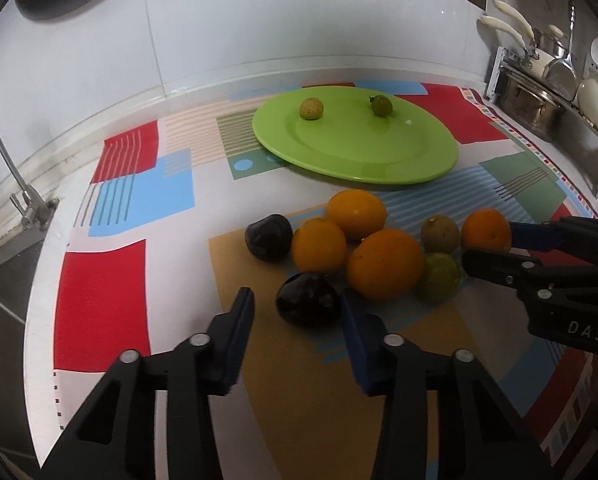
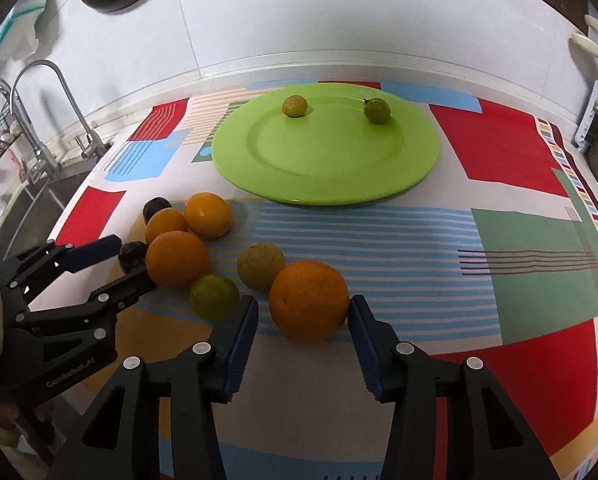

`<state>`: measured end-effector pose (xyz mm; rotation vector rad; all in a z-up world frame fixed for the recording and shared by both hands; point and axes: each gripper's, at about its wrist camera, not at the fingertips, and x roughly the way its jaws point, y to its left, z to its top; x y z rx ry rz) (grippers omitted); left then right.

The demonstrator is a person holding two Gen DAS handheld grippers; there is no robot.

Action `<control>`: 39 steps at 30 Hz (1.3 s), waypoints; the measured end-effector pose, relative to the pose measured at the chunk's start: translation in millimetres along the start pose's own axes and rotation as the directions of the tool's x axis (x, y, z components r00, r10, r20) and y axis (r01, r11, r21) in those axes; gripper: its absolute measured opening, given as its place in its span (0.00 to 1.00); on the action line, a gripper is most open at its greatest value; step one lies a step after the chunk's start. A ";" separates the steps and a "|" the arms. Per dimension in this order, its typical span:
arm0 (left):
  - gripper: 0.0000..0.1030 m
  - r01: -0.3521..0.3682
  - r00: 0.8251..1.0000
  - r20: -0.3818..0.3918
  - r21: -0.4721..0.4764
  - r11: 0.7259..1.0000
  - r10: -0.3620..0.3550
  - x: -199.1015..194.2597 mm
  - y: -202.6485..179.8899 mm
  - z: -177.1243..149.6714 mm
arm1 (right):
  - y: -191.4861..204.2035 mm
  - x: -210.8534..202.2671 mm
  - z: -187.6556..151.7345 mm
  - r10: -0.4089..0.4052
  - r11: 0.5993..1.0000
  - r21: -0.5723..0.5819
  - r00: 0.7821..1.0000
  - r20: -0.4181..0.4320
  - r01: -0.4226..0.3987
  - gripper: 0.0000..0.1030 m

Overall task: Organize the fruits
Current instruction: 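Grasp a dark plum with the left tool while the right tool grasps an orange, then carry the plum and the orange over the green plate with both tools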

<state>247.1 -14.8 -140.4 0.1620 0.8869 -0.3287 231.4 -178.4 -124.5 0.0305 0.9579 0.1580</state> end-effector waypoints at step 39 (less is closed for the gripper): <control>0.31 0.001 0.990 0.138 -0.034 0.999 0.004 -71.1 -18.7 13.7 | 19.2 -57.0 -0.6 0.056 0.996 -0.073 0.988 0.144 -0.046 0.40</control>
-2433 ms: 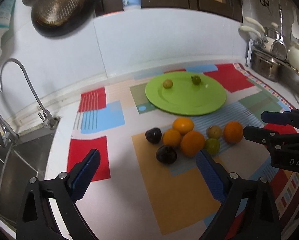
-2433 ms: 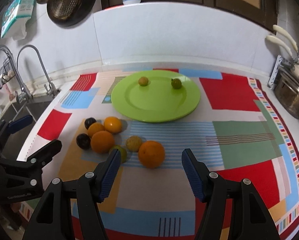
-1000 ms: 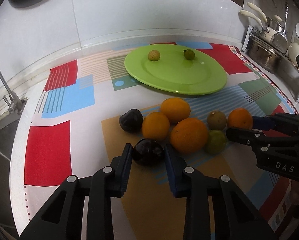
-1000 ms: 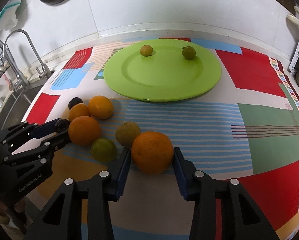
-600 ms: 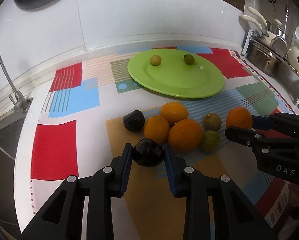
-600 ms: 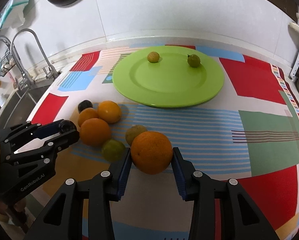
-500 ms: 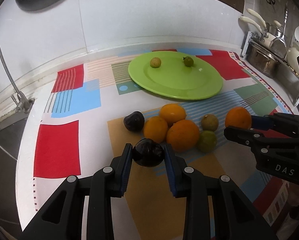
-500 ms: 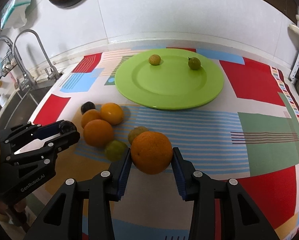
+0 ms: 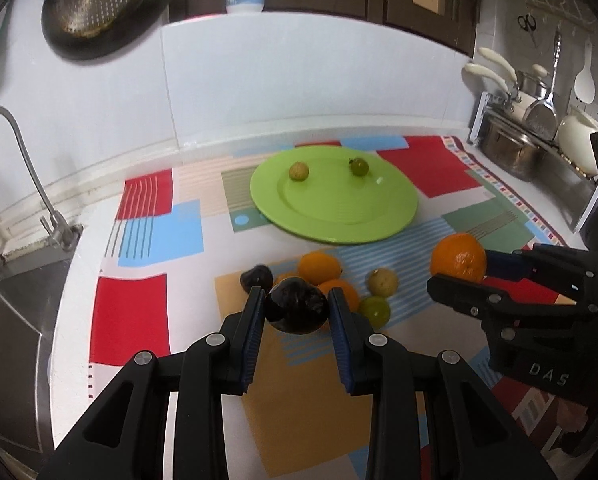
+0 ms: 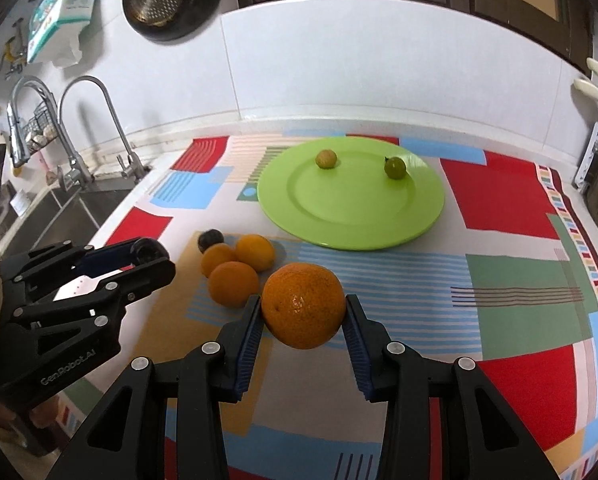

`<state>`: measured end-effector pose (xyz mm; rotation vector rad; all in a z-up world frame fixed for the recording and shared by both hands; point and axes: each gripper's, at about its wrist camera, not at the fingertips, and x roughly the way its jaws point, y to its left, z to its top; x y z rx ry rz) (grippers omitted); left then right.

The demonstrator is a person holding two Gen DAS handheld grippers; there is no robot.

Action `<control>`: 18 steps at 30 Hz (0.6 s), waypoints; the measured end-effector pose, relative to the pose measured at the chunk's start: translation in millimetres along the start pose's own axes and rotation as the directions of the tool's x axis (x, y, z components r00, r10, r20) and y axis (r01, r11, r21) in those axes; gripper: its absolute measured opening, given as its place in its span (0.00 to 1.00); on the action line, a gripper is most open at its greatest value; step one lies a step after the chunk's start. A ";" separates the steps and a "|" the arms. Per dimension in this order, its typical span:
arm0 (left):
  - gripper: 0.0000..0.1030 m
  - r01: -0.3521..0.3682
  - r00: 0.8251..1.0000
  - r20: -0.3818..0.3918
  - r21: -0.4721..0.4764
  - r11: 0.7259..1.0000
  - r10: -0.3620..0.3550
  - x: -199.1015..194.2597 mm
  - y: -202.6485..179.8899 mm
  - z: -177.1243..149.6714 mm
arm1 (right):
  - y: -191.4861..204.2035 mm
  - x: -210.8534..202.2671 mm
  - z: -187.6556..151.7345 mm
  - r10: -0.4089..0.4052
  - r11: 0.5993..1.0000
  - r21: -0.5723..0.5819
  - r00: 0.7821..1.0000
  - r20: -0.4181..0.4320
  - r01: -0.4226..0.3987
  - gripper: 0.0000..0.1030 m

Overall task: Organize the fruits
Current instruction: 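Carry the plum and the orange over the green plate with both tools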

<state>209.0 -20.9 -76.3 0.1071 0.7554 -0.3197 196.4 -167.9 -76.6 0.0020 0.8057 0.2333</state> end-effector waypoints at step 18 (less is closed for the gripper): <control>0.31 0.014 0.993 0.119 0.045 0.999 -0.019 -18.1 -14.2 42.0 | -11.0 -26.8 30.2 -0.024 1.000 0.010 0.993 0.113 0.023 0.40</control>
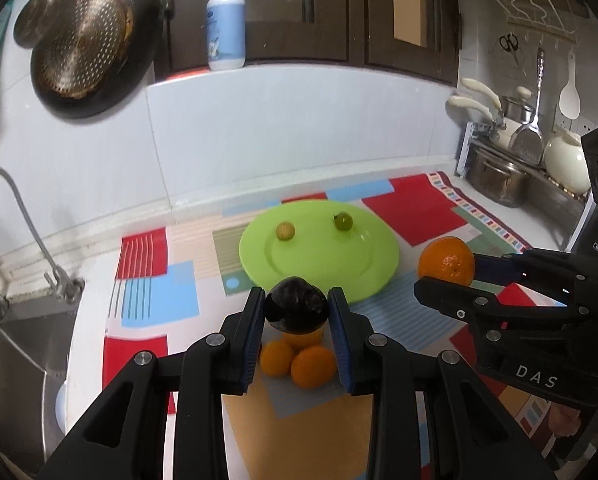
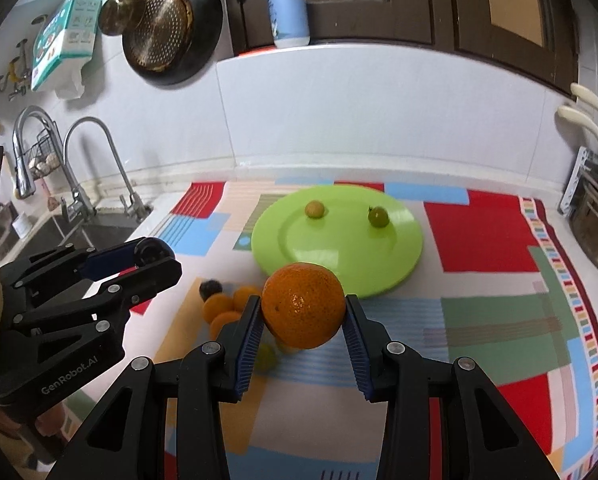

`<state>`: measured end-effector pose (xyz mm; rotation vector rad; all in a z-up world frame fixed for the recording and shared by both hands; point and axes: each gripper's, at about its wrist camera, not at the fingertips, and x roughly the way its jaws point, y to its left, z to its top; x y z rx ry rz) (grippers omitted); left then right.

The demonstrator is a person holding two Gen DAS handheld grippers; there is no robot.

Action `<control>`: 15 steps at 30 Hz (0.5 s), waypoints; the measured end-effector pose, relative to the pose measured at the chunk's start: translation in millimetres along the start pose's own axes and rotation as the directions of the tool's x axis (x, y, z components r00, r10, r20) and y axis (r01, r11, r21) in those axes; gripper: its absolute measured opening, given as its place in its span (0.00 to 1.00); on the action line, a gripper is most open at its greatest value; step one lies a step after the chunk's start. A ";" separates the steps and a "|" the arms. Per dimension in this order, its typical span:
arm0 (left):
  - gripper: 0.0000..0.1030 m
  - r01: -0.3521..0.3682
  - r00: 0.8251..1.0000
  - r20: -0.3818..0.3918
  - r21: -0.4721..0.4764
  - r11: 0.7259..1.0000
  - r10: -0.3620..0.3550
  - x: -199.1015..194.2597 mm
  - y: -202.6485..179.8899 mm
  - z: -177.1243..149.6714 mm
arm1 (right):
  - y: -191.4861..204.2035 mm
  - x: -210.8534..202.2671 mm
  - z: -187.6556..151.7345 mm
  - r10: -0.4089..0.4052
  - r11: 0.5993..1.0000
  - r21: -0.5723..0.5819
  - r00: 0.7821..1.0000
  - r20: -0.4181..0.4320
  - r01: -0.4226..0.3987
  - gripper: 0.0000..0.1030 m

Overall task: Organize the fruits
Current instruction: 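Carry the plum and the orange over the green plate with both tools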

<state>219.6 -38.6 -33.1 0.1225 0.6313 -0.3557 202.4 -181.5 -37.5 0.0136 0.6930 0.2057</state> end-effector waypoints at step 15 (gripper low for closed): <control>0.31 0.041 0.998 0.047 0.023 0.999 -0.042 23.1 -3.2 41.8 | -18.0 14.2 41.2 -0.007 1.000 0.018 0.999 0.046 0.007 0.40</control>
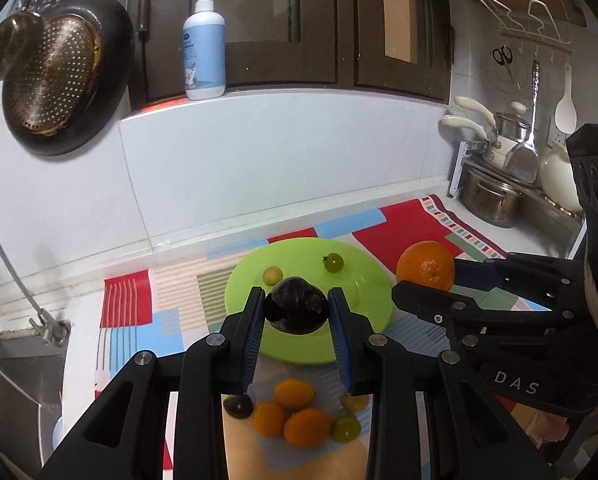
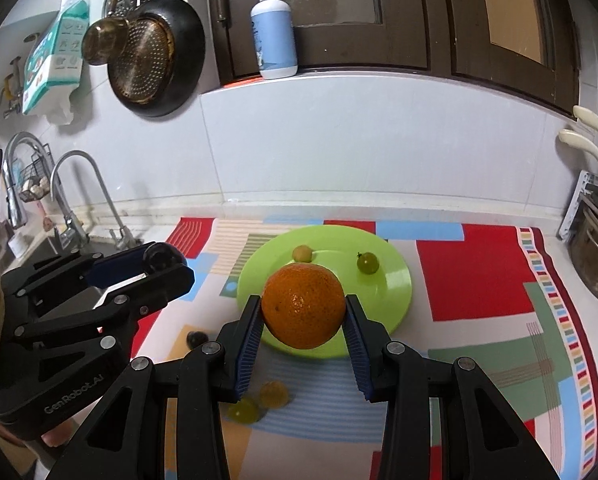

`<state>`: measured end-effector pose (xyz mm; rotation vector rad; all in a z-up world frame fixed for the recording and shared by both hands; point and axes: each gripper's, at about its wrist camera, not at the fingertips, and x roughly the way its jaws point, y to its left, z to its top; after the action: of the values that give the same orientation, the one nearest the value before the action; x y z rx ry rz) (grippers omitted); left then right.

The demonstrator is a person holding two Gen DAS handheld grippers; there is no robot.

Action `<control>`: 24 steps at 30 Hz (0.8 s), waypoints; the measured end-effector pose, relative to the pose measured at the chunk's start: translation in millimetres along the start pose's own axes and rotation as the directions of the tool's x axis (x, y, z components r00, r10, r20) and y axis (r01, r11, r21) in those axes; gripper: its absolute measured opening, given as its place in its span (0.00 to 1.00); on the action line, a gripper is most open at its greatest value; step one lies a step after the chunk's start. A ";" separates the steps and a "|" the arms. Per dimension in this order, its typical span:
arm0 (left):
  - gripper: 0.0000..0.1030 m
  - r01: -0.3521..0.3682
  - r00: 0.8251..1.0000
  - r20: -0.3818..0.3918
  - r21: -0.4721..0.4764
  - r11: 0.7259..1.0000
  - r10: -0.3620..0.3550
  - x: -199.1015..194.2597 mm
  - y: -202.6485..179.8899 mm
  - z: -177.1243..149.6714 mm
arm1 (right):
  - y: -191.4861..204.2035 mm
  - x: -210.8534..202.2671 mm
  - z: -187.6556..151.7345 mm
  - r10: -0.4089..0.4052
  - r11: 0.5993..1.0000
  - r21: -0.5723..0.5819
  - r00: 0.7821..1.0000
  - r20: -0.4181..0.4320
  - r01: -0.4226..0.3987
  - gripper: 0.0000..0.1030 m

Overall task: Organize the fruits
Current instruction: 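Carry the plum and the orange over the green plate with both tools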

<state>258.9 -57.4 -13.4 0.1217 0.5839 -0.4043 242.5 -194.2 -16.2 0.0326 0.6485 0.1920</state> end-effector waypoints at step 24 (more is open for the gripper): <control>0.31 0.027 0.994 -0.108 0.000 1.000 -0.027 97.3 18.4 29.6 | -38.9 85.8 37.9 -0.017 0.999 0.044 0.996 -0.083 0.020 0.40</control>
<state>355.3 -79.9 -43.1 0.1380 0.6924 -0.4265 338.8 -215.2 -40.7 0.0616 0.7350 0.1616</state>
